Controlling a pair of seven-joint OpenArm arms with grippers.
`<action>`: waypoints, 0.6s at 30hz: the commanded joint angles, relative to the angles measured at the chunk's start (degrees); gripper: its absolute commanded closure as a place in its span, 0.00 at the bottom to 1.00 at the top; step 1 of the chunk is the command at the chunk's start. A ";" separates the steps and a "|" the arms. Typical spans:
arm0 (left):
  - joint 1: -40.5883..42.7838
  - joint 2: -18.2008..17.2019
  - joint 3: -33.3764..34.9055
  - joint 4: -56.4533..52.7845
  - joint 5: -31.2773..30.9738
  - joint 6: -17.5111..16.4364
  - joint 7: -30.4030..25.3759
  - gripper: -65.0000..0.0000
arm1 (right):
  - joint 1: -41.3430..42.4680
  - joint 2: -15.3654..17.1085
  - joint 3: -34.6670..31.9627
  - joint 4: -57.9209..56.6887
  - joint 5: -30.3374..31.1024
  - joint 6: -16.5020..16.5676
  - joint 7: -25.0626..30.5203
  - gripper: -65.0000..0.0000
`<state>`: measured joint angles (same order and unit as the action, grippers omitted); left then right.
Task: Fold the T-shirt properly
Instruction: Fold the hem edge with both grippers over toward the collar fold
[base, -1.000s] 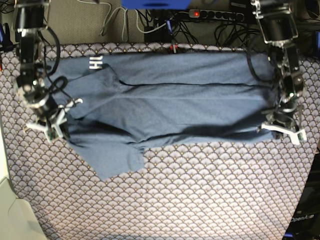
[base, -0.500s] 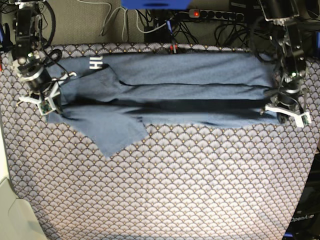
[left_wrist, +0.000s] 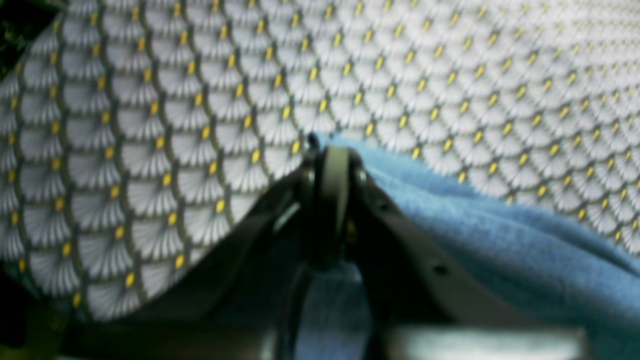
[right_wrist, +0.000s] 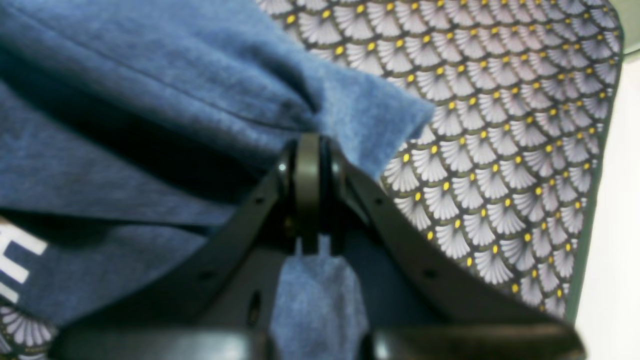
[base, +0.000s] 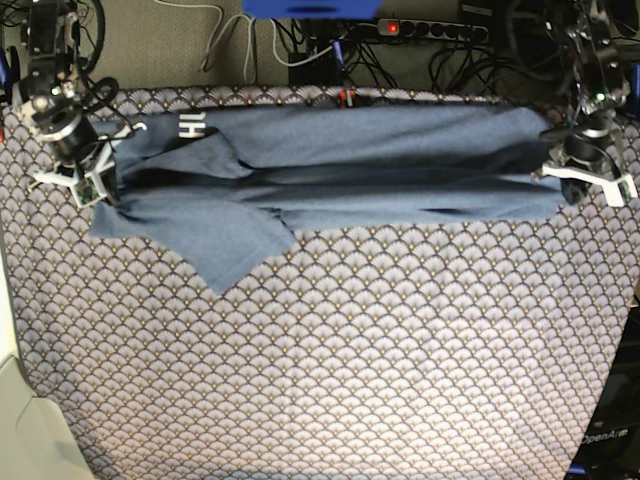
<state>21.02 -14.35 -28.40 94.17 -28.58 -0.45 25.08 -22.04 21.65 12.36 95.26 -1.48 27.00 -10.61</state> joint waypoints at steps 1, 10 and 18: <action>0.13 -0.99 -0.39 0.82 -0.13 -0.21 -1.65 0.99 | -1.21 0.99 0.52 0.96 0.29 -0.32 1.86 1.00; 0.57 -1.08 0.14 0.64 0.14 -0.30 -1.56 0.99 | -4.90 1.16 0.52 0.52 0.29 -0.32 4.41 1.00; 0.57 -2.22 0.14 -0.50 -0.21 -0.30 -1.56 0.99 | -3.67 2.04 3.51 -1.51 0.29 -0.32 4.41 1.00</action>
<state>21.80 -15.33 -27.86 92.77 -28.60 -0.69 25.17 -25.89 22.55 14.94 92.99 -1.28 27.46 -7.31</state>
